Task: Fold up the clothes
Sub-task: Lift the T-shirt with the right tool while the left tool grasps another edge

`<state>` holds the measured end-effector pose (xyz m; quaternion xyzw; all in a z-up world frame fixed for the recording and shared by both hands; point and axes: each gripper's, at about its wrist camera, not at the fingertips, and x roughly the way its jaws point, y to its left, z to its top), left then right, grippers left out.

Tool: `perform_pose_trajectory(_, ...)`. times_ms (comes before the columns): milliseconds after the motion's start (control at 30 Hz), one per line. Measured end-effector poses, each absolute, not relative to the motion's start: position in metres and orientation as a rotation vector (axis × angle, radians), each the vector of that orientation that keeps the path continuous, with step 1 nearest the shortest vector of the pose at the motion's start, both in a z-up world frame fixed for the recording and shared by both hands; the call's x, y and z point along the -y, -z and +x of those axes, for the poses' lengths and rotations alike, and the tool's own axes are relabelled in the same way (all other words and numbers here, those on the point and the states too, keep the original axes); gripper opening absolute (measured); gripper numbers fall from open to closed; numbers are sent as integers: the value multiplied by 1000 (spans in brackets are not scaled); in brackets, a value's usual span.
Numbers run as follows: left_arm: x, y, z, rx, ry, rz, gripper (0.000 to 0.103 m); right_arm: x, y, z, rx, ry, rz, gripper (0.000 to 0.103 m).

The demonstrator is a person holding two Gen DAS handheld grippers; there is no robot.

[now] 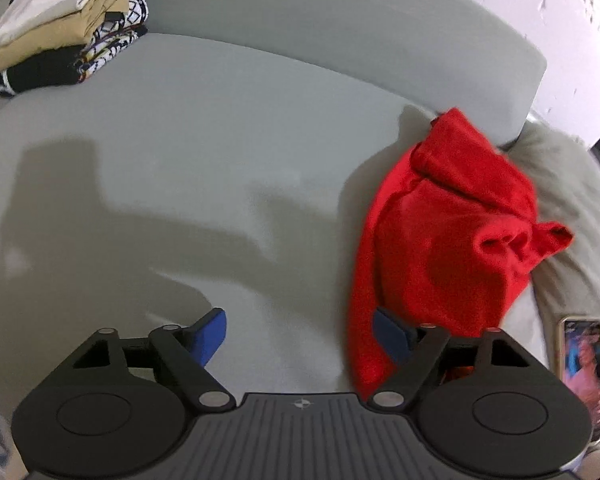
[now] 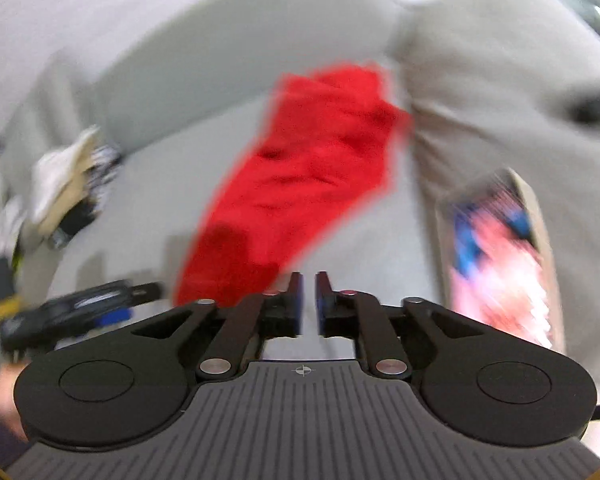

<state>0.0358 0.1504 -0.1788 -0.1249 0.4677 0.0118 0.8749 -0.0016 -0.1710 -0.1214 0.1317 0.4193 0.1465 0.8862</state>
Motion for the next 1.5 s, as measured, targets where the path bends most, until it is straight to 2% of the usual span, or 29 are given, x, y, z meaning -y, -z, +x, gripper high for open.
perform_pose_trajectory(33, -152, 177, 35, -981, -33, -247, 77, 151, 119, 1, -851, -366, 219, 47)
perform_pose_trajectory(133, -157, 174, 33, -1001, -56, -201, 77, 93, 117, 16, -818, -521, 58, 45)
perform_pose_trajectory(400, -186, 174, 28, -1018, -89, -217, 77, 4, 164, 67, -970, -569, -291, 43)
perform_pose_trajectory(467, -191, 176, 28, -1019, -76, -235, 77, -3, 177, 71, -996, -543, -378, 36)
perform_pose_trajectory(500, -192, 177, 28, -1018, -67, -240, 77, -3, 179, 71, -1003, -535, -394, 23)
perform_pose_trajectory(533, -191, 177, 28, -1014, -57, -242, 77, 1, 178, 71, -1008, -531, -371, 5)
perform_pose_trajectory(667, -181, 180, 30, -990, 5, -251, 78, 35, 156, 62, -937, -441, -238, 5)
perform_pose_trajectory(833, -161, 183, 38, -970, 104, -275, 82, 120, 125, 51, -904, -233, 105, 5)
perform_pose_trajectory(967, -146, 191, 47, -981, 154, -265, 82, 176, 145, 36, -988, -147, 302, 5)
perform_pose_trajectory(1167, -142, 196, 58, -1030, 244, -347, 78, 197, 172, 21, -1025, -123, 429, 5)
perform_pose_trajectory(1367, -149, 201, 77, -1117, 243, -551, 65, 209, 182, 16, -1024, -131, 489, 5)
perform_pose_trajectory(1400, -149, 203, 81, -1129, 239, -582, 59, 209, 183, 14, -1024, -131, 494, 5)
perform_pose_trajectory(1467, -146, 206, 85, -1140, 237, -610, 34, 211, 182, 13, -1018, -131, 499, 5)
perform_pose_trajectory(1500, -144, 208, 86, -1144, 238, -620, 2, 211, 180, 11, -1013, -129, 497, 5)
